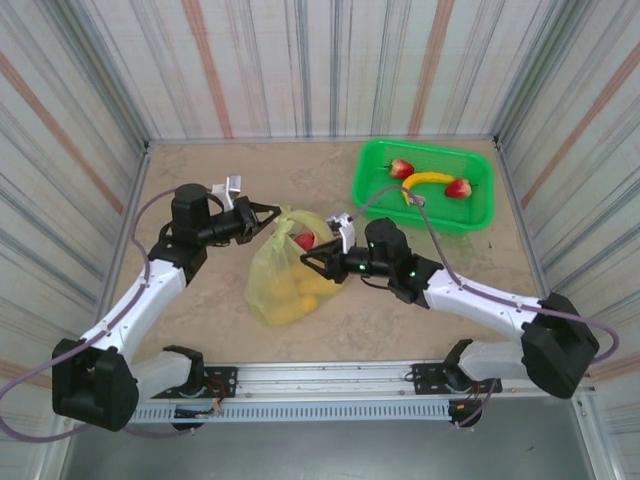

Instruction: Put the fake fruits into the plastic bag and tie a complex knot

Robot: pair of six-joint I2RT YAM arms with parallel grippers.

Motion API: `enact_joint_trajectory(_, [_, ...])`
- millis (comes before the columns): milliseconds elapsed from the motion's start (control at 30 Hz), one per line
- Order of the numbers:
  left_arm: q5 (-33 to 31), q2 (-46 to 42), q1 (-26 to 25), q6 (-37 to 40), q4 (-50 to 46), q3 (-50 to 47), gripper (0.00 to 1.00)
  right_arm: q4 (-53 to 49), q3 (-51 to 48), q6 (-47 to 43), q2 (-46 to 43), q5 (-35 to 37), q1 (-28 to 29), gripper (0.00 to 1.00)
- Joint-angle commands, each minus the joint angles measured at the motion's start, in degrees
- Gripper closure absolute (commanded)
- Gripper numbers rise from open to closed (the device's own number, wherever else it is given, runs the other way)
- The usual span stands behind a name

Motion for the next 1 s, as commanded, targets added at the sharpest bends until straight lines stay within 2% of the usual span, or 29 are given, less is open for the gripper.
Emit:
enact_joint_trajectory(0, [-1.5,0.1,-0.3,0.5,1.1,-1.6,1.0,7.3,4.6,9.2,4.7,-5.7,-0.2,0.62])
enact_joint_trajectory(100, [-1.7,0.0,-0.5,0.2,1.3,-1.9,1.0,12.5,5.3,14.1,7.5,-8.5,-0.4,0.6])
enact_joint_trajectory(300, [-2.3,0.1,-0.7,0.0,1.4,-2.1,1.0,16.9,5.6,18.3,9.9,-10.5,-0.4,0.58])
enact_joint_trajectory(633, [-3.2,-0.2,-1.6,0.2,1.2,-1.9,1.0,23.2,7.4,24.8,15.0,-9.5,-0.4,0.56])
enact_joint_trajectory(833, [-5.8,-1.5,-3.0,0.6,0.1,-2.7,1.0,25.4,10.2,27.1,18.4,-10.0,0.1,0.54])
enact_joint_trajectory(900, [-7.3,-2.1,-4.0,0.9,-0.5,-2.7,1.0,25.0,11.0,27.1,19.1,-9.6,0.1,0.55])
enact_joint_trajectory(967, [-8.3,-2.7,-4.8,1.4,-1.2,-2.4,1.0,24.9,11.5,27.1,19.7,-9.3,0.2,0.6])
